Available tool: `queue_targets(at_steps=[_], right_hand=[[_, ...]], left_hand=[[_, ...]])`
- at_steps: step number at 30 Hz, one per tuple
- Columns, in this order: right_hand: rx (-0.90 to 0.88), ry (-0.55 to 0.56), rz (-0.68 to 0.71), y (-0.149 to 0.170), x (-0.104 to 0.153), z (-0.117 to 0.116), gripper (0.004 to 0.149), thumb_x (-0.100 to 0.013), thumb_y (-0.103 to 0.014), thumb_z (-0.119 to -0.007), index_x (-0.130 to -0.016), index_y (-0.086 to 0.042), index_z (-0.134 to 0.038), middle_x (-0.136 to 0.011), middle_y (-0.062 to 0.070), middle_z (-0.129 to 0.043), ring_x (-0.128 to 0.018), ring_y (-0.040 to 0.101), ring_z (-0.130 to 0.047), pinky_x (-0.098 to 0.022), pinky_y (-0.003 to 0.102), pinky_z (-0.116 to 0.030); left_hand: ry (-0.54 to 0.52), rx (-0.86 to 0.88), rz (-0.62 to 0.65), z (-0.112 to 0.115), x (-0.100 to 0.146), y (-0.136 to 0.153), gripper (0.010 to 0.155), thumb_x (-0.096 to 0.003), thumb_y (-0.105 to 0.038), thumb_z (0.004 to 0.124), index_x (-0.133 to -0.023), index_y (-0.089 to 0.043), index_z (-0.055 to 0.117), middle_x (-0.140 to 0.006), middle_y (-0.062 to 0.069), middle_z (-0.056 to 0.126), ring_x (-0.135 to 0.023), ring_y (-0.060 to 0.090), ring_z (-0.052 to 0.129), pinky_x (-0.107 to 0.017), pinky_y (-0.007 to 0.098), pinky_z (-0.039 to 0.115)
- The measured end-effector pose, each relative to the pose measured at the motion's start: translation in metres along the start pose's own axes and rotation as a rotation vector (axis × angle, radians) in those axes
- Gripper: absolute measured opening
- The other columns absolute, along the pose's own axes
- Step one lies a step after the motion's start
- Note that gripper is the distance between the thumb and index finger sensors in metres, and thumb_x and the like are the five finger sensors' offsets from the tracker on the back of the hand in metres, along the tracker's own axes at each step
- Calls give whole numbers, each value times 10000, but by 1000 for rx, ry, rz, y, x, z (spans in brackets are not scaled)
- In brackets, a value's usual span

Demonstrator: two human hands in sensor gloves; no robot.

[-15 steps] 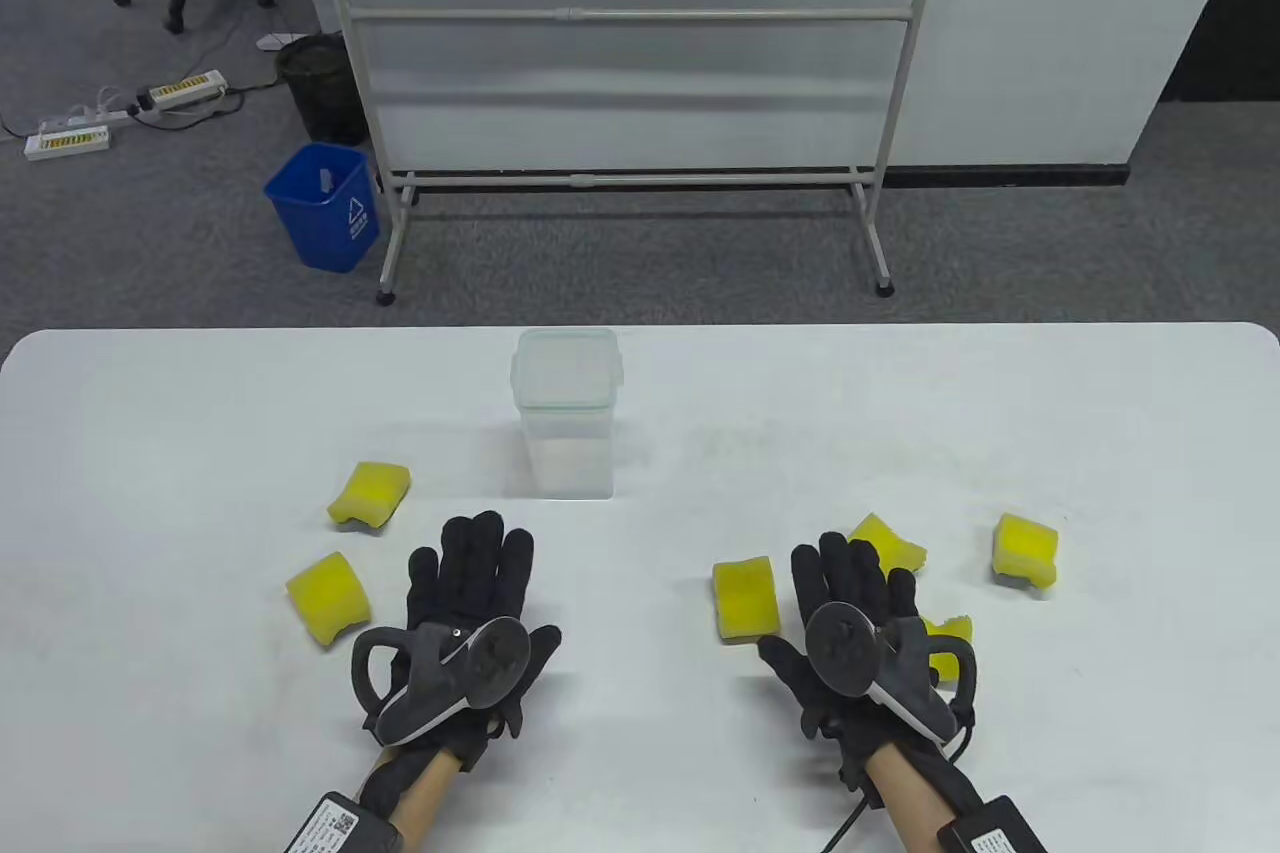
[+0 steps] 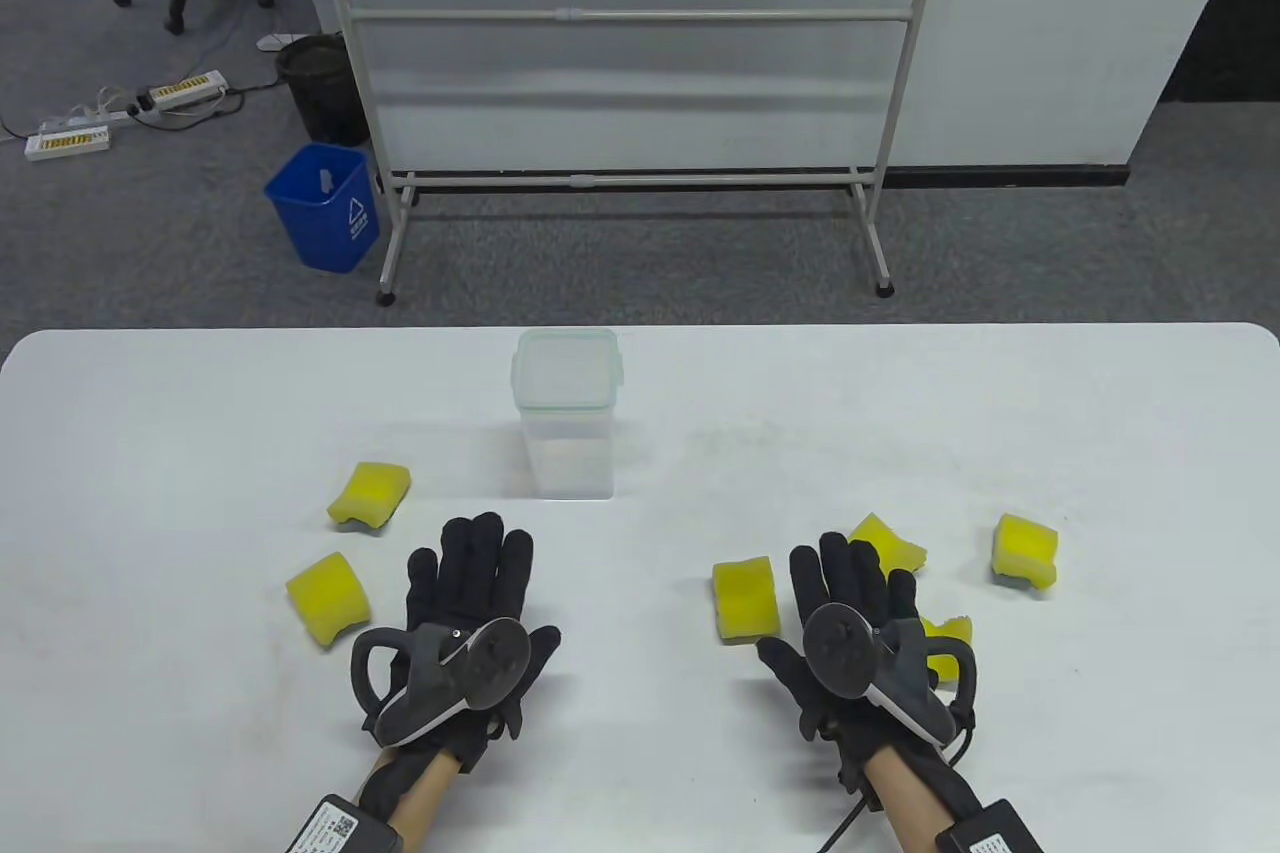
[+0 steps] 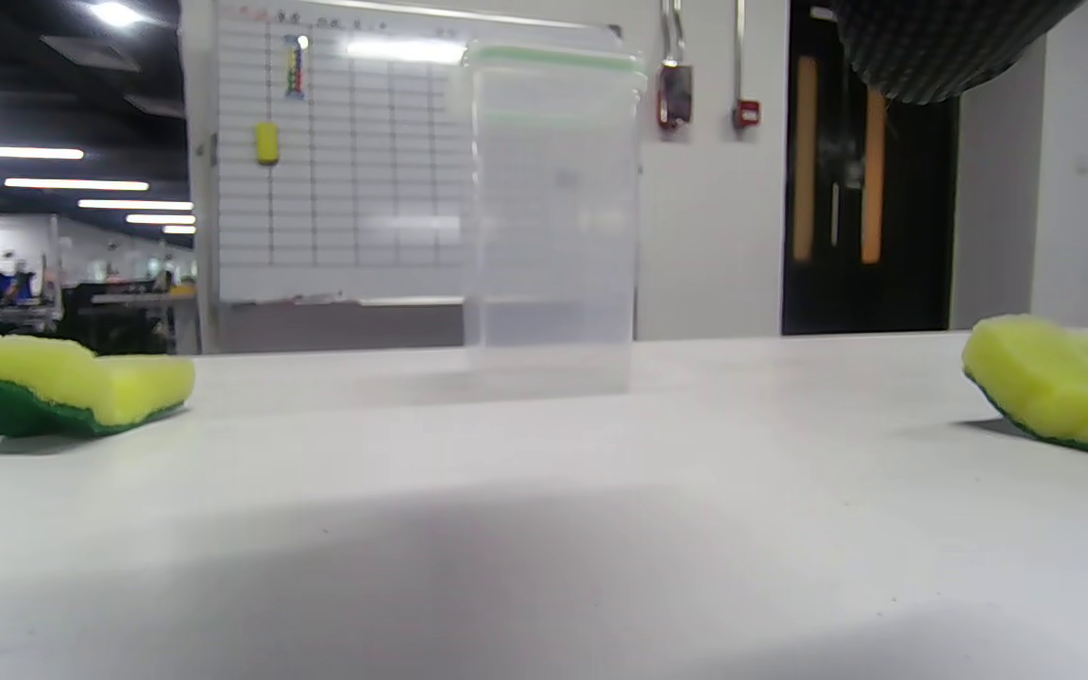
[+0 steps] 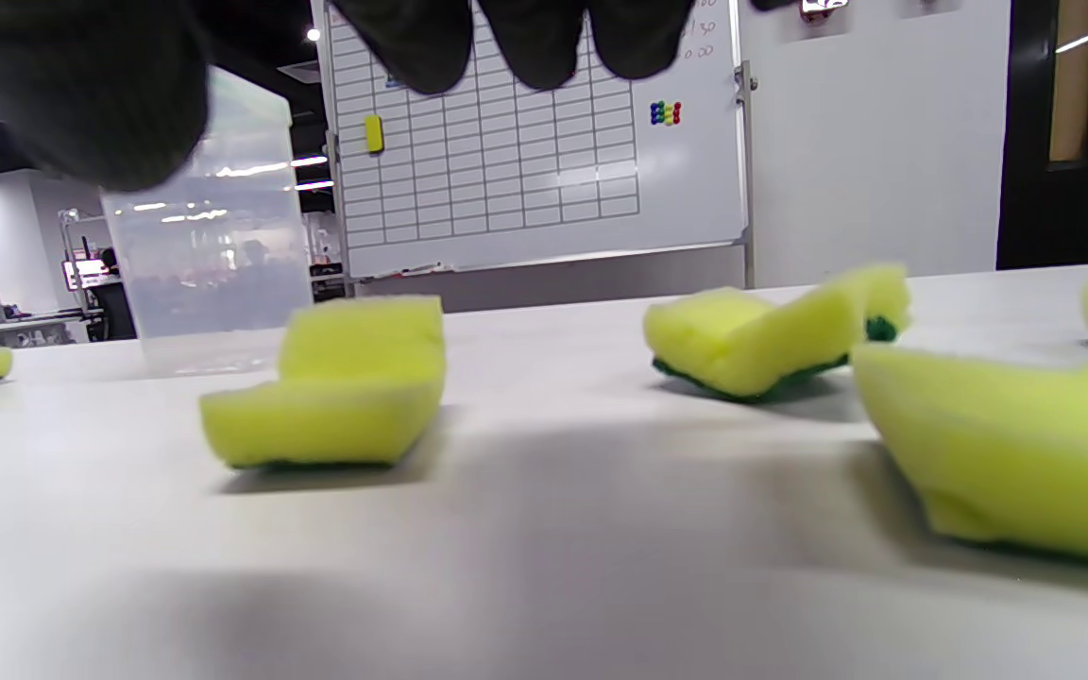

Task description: Squeeze sponges into plastic airtight container

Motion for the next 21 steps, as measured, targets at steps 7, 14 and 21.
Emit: queue_targets(at_steps=[7, 14, 21], right_hand=[[-3, -13, -3, 0, 0, 0, 900, -403, -684, -749, -1115, -285, -368, -1216, 61, -340, -1136, 345, -355, -765, 589, -307], [-24, -15, -10, 2, 1, 3, 894, -404, -681, -751, -1115, -279, -389, -1216, 60, -359, -1137, 345, -365, -765, 591, -312], [-51, 6, -13, 3, 4, 10, 890, -403, -679, -753, -1116, -272, -410, -1214, 70, -384, -1132, 358, -379, -764, 593, -321]], left_hand=[[10, 0, 6, 0, -4, -5, 882, -449, -658, 641, -1091, -240, 203, -1196, 98, 126, -1101, 364, 157, -750, 611, 244], [-95, 67, 7, -42, -31, -16, 877, -456, -646, 662, -1104, -245, 228, -1211, 99, 147, -1116, 370, 173, -775, 608, 275], [-56, 67, -48, -86, -126, -20, 858, -447, -644, 687, -1111, -310, 258, -1231, 48, 174, -1139, 356, 180, -801, 640, 313]])
Point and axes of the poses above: the tracker on the back of each hand, its own y axis roughly to the little-finger side, its own x axis roughly from the fingertips to the wrist, z = x × y, the point moved 2 cm from there along -x, roughly from the wrist to the fingertips
